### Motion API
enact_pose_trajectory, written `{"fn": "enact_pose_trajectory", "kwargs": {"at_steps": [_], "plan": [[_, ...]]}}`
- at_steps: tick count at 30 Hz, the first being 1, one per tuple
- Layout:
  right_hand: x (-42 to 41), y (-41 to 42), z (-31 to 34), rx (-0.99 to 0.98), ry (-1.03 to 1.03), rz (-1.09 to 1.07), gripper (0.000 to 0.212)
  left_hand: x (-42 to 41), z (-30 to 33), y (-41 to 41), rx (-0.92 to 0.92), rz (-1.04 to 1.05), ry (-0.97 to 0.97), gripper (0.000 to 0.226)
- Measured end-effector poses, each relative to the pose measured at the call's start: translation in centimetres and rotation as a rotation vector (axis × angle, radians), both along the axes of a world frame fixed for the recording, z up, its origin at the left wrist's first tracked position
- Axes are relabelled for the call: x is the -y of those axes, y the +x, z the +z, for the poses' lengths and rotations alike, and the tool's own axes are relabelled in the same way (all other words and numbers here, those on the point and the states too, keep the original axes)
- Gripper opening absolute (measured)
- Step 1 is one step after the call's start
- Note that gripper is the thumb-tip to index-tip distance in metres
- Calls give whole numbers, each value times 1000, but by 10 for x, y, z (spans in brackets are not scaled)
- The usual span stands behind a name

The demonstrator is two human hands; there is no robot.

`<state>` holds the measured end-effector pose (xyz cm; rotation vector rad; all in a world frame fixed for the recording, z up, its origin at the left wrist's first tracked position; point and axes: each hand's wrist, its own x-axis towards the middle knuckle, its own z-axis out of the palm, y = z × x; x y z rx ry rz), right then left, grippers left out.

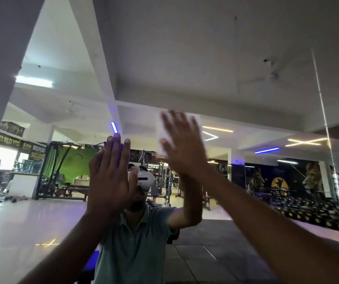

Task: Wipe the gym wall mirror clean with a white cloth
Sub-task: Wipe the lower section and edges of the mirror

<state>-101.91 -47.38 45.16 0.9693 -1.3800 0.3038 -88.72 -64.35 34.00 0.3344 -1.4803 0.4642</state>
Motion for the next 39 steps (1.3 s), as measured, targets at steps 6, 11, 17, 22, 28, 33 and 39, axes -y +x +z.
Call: {"fn": "enact_pose_trajectory", "kwargs": {"at_steps": [6,11,17,22,28,33,39], "plan": [[-128,-94,34,485,-432,-60,96,-9,42,23,11,-62,63,66],[-34,-37,40,312,-470,-92,81,8,44,14,23,10,55,79],[57,46,37,-114,45,32,64,14,45,10,20,41,14,76],[-39,-60,84,64,-224,-246,71,13,45,9,28,45,21,79],[-33,-47,89,342,-481,-74,83,17,44,5,16,-12,9,78],[81,57,93,45,-244,-13,73,29,44,14,37,-9,-49,78],[64,44,107,-144,18,-67,69,34,44,21,75,-9,-63,81]]}}
